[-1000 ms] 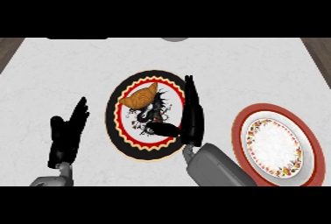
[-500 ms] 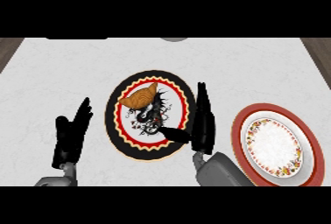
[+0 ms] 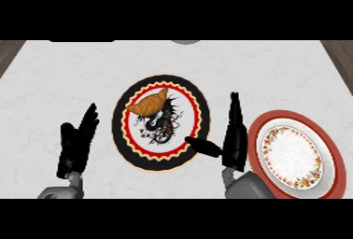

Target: Pick the croissant from the plate and place it in the plate

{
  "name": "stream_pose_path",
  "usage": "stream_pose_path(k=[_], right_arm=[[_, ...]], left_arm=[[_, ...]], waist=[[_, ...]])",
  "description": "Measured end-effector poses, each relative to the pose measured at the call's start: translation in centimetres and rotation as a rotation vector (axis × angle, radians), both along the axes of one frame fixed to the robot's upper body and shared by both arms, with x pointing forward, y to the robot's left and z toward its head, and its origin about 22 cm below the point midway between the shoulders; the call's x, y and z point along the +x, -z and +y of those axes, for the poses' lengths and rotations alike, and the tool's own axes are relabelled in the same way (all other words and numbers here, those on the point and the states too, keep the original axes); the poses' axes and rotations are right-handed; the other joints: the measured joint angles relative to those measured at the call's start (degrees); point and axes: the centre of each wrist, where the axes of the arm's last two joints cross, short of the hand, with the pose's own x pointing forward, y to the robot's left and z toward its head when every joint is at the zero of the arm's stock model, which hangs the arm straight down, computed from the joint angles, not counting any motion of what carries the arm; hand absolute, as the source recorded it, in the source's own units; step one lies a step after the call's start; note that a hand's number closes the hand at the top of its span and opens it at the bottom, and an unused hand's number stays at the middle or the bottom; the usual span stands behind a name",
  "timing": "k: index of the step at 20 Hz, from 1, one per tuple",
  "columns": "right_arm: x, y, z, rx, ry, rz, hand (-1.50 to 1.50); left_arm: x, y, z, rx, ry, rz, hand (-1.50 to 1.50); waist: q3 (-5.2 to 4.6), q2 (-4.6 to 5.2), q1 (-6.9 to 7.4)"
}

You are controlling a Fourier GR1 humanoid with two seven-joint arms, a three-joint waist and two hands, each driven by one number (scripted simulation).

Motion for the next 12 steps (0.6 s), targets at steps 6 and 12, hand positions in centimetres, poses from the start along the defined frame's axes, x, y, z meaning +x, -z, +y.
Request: stream_pose_path(k=[6, 12], right_arm=[[-0.2, 0.5, -2.6, -0.005, 0.082, -0.003, -1.5], [-1.2, 0.9, -4.3, -0.025, 0.114, 0.01, -1.5]], left_arm=[[-0.4, 0.1, 0.5, 0.003, 0.001, -0.003, 0.0], [-0.7, 0.2, 1.0, 0.001, -0.001, 0.001, 0.0]], waist=[[0.0, -0.01, 0.02], [0.0, -0.01, 0.02]])
